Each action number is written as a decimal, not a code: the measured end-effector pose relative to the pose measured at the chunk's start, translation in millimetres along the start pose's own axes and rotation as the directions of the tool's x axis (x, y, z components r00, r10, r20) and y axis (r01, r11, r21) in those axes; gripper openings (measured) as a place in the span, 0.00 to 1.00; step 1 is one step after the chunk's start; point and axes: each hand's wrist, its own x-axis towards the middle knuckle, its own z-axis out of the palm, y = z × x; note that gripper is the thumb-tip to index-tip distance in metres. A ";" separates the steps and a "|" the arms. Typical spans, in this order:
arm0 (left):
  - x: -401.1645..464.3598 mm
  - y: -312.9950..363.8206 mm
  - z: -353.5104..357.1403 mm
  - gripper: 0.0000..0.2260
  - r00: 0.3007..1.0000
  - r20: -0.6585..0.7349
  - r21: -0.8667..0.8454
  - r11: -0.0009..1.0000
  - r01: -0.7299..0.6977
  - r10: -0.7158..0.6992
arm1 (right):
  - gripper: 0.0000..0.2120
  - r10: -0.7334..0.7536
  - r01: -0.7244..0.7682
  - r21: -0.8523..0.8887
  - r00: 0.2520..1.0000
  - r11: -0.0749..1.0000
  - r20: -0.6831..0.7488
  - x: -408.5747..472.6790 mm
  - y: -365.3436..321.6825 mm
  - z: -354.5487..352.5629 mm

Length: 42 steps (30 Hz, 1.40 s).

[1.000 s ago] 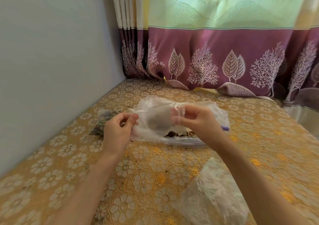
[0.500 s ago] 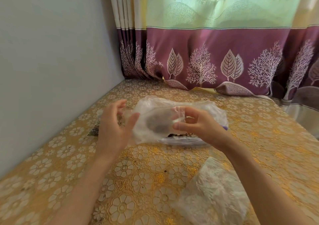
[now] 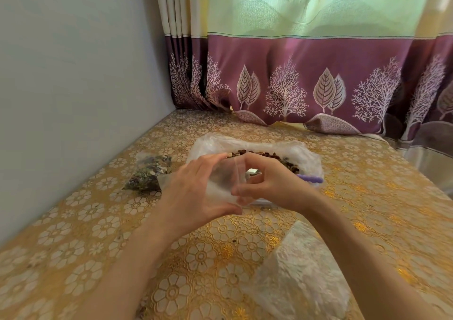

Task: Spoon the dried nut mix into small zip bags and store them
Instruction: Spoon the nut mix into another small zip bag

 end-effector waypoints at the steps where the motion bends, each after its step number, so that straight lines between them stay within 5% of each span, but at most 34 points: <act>1: -0.1 1.1 0.5 0.48 1.000 0.005 -0.006 1.000 0.002 -0.002 | 0.14 0.006 -0.005 0.018 1.000 1.000 -0.008 0.1 -0.4 0.1; 16: -2.3 2.8 7.9 0.34 0.999 0.026 -0.073 0.997 -0.025 0.027 | 0.07 0.041 -0.047 -0.041 0.989 0.998 -0.141 -1.1 -1.9 1.6; 23: -2.9 3.8 13.0 0.40 0.997 0.034 -0.222 0.972 0.078 -0.072 | 0.11 0.013 -0.031 -0.140 0.992 0.990 -0.126 -1.6 -4.7 6.1; 32: -2.4 3.6 11.9 0.39 0.991 -0.031 -0.159 0.979 0.126 -0.133 | 0.11 -0.044 0.024 -0.129 0.987 0.991 -0.155 -0.4 -3.6 8.8; 37: -2.9 3.1 10.2 0.37 0.970 -0.089 -0.223 0.954 0.201 -0.225 | 0.04 -0.065 -0.024 -0.216 0.917 0.976 -0.393 0.4 8.0 -6.5; 42: -3.7 -2.5 10.8 0.38 0.939 -0.135 -0.320 0.911 0.261 -0.317 | 0.08 -0.044 -0.389 -0.484 0.742 0.784 -0.669 -9.6 37.6 -33.3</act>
